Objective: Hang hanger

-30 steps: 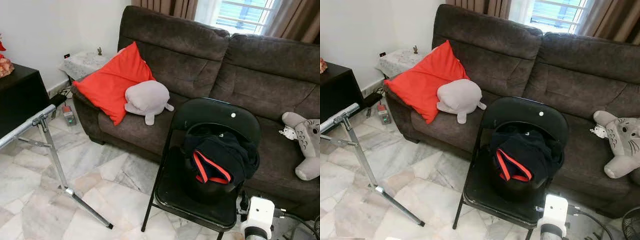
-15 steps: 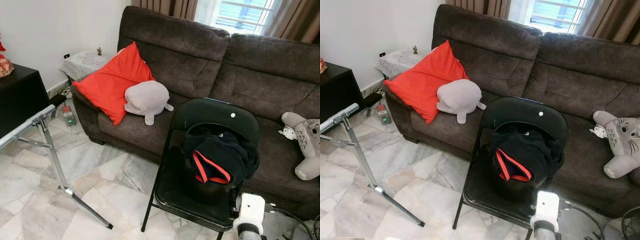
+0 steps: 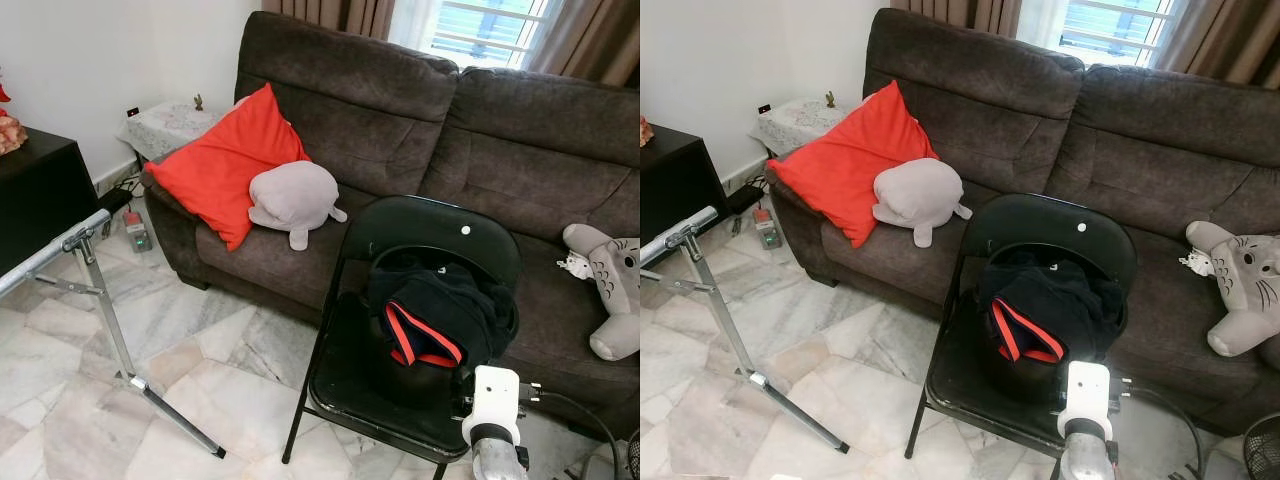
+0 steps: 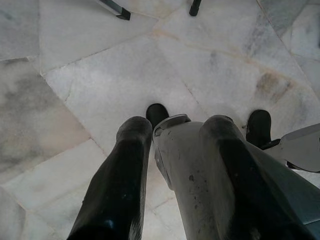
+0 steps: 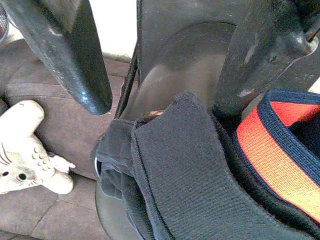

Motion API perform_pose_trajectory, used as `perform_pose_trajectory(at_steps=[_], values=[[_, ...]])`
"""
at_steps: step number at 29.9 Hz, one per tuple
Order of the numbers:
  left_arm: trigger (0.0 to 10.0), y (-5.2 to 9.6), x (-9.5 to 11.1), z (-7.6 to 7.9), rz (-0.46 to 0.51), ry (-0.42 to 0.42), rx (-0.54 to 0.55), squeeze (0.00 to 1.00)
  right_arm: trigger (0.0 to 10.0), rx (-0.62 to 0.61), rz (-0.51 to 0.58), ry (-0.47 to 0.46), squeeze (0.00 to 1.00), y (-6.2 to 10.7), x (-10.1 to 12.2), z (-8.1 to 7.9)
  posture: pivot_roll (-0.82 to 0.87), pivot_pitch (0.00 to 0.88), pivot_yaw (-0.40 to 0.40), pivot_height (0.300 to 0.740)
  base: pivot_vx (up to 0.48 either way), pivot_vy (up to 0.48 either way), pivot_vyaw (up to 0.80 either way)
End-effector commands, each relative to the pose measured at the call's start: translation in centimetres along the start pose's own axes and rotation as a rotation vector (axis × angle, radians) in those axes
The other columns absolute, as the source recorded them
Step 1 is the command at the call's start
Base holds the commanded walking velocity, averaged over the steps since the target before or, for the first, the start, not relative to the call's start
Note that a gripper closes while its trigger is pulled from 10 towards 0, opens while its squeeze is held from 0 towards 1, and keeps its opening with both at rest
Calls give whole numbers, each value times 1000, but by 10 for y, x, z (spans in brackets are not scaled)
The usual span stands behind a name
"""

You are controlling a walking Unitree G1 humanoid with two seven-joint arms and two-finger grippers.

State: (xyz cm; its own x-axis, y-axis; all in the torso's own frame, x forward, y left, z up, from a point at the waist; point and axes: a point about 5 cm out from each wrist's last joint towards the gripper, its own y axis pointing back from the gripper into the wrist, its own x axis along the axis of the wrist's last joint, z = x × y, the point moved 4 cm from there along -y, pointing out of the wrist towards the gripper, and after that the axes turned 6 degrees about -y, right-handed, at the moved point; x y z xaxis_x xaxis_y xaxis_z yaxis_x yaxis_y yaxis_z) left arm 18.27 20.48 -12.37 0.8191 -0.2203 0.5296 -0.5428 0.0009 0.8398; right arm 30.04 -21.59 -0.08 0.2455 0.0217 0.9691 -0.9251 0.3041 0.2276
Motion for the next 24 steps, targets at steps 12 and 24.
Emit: perform_pose_trajectory(at_steps=[12,24], values=[[10000,0,-5,1,-25,15,-5,0,10000,-101,55,-8,0,0,8,19,43,6,-103,740,0,0,0],[10000,0,-4,1,-22,15,-6,0,10000,-90,120,-4,0,-1,22,15,41,0,-108,740,0,0,0]])
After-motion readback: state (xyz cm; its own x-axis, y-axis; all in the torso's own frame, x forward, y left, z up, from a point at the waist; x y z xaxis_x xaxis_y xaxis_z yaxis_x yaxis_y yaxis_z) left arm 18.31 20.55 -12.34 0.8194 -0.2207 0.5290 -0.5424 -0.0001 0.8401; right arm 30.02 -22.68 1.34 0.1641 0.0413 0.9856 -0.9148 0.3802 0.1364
